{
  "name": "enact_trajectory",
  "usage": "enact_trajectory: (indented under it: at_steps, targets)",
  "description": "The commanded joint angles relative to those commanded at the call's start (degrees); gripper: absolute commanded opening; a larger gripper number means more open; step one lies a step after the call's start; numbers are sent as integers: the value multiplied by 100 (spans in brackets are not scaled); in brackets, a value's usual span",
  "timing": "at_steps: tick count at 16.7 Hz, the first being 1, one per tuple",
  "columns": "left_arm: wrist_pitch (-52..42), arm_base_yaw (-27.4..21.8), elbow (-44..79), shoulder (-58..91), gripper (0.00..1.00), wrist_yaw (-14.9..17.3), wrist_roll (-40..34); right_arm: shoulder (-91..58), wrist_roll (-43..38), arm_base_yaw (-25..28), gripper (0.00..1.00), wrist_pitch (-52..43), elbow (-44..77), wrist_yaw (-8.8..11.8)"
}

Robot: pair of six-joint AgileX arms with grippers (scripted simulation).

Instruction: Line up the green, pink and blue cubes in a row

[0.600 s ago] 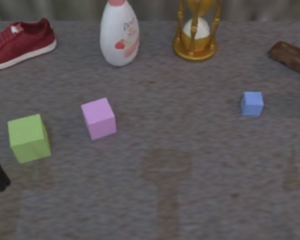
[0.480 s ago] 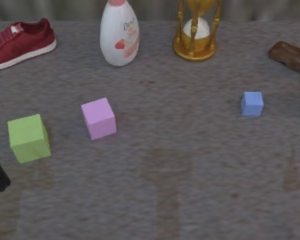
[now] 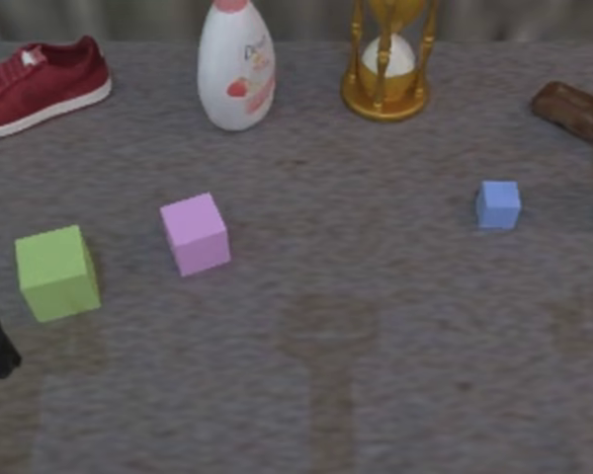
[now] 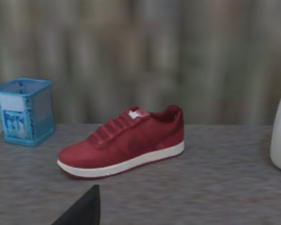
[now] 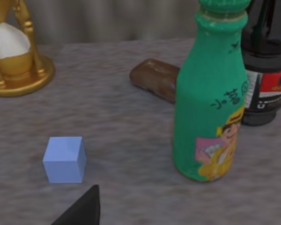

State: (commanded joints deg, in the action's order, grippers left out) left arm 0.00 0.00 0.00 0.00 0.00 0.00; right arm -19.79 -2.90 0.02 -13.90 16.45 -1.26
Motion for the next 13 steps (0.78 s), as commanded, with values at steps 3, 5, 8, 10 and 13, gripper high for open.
enact_trajectory:
  at_steps: [3, 5, 8, 10, 13]
  targets:
    - [0, 0, 0, 0, 100, 0, 0, -1533, -187, 57, 100, -1058, 1122, -58]
    - [0, 0, 0, 0, 100, 0, 0, -2703, -320, 117, 100, -1856, 1944, -91]
    - [0, 0, 0, 0, 100, 0, 0, -4582, -525, 243, 100, -3103, 3259, -125]
    - [0, 0, 0, 0, 100, 0, 0, -5849, -659, 351, 100, -3901, 4193, -134]
    - [0, 0, 0, 0, 100, 0, 0, -7650, -851, 543, 100, -4941, 5688, -121]
